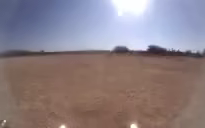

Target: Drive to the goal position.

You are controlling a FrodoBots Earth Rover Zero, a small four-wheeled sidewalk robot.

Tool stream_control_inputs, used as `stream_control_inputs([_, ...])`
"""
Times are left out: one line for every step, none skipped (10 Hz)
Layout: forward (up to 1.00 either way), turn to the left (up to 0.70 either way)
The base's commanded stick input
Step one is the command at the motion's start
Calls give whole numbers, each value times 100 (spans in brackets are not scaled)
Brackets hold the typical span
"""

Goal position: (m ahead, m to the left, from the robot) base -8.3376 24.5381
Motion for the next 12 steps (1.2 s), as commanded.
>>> stream_control_inputs([-100,0])
stream_control_inputs([-100,0])
stream_control_inputs([-100,0])
stream_control_inputs([-100,0])
stream_control_inputs([-100,0])
stream_control_inputs([-100,0])
stream_control_inputs([-100,0])
stream_control_inputs([-100,0])
stream_control_inputs([-100,0])
stream_control_inputs([-100,0])
stream_control_inputs([-100,0])
stream_control_inputs([-100,-5])
